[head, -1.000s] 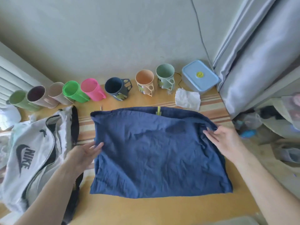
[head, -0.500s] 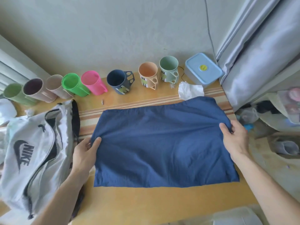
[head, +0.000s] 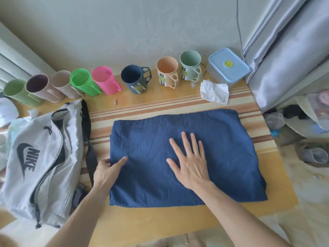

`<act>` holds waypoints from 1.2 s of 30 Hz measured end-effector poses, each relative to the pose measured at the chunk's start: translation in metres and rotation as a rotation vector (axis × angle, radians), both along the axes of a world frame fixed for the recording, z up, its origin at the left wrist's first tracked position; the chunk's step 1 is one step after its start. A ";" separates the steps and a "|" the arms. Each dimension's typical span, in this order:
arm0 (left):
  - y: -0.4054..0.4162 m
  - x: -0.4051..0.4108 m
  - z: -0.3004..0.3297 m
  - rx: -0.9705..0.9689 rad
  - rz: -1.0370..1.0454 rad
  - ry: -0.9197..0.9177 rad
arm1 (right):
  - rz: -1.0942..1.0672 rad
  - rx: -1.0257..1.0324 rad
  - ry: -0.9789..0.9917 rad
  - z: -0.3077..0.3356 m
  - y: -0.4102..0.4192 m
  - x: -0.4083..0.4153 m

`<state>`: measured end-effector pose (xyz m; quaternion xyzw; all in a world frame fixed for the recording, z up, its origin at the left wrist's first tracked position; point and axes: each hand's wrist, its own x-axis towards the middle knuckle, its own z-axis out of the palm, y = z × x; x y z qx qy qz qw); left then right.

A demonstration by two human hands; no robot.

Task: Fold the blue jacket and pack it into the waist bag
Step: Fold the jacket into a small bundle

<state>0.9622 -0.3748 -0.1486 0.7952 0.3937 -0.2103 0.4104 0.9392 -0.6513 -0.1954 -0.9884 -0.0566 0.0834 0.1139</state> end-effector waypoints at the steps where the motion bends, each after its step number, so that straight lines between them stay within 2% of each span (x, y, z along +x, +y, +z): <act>1: 0.000 0.001 0.000 -0.056 0.031 -0.005 | 0.000 -0.029 0.049 -0.010 0.002 0.003; 3: -0.002 0.000 0.006 -0.190 0.058 -0.043 | -0.015 -0.067 0.125 -0.018 0.002 0.007; 5: -0.007 -0.001 0.026 -0.282 0.037 -0.099 | -0.034 0.012 0.140 -0.007 0.002 0.006; 7: -0.023 0.001 0.060 -0.386 -0.025 -0.170 | -0.115 0.301 0.123 0.024 -0.001 -0.003; 10: -0.072 0.007 0.116 -0.583 -0.228 -0.265 | -0.398 0.964 0.268 0.093 -0.017 -0.020; 11: -0.096 0.009 0.128 -0.626 -0.313 -0.282 | -0.482 1.120 0.294 0.115 -0.027 -0.025; 14: -0.181 0.008 0.142 -0.703 -0.540 -0.263 | -0.613 1.336 0.304 0.159 -0.069 -0.033; 16: -0.236 0.002 0.139 -0.792 -0.638 -0.179 | -0.728 1.312 0.278 0.164 -0.106 -0.034; 18: -0.272 -0.003 0.130 -0.871 -0.630 -0.110 | -0.888 1.221 0.265 0.150 -0.143 -0.034; 22: -0.284 -0.015 0.104 -0.872 -0.517 -0.188 | -1.091 1.010 0.340 0.094 -0.201 -0.045; 23: -0.277 -0.019 0.094 -0.807 -0.525 -0.261 | -1.137 0.988 0.348 0.082 -0.210 -0.049; 24: -0.268 -0.022 0.081 -0.660 -0.579 -0.358 | -1.178 0.962 0.342 0.074 -0.215 -0.053; 25: -0.261 -0.024 0.068 -0.422 -0.687 -0.454 | -1.195 0.911 0.293 0.069 -0.218 -0.057; 27: -0.247 -0.026 0.040 0.074 -0.952 -0.607 | -1.090 0.746 0.056 0.073 -0.215 -0.066; 29: -0.242 -0.025 0.010 0.302 -1.173 -0.633 | -0.779 0.636 -0.184 0.078 -0.202 -0.075; 31: -0.241 -0.020 -0.018 0.440 -1.316 -0.550 | -0.416 0.510 -0.136 0.067 -0.193 -0.084; 33: -0.237 -0.014 -0.037 0.510 -1.307 -0.412 | -0.139 0.260 0.017 0.038 -0.199 -0.097; 34: -0.234 -0.011 -0.043 0.523 -1.283 -0.351 | -0.086 0.181 0.097 0.024 -0.208 -0.103; 36: -0.230 -0.006 -0.051 0.543 -1.277 -0.297 | -0.114 0.151 0.194 0.014 -0.225 -0.113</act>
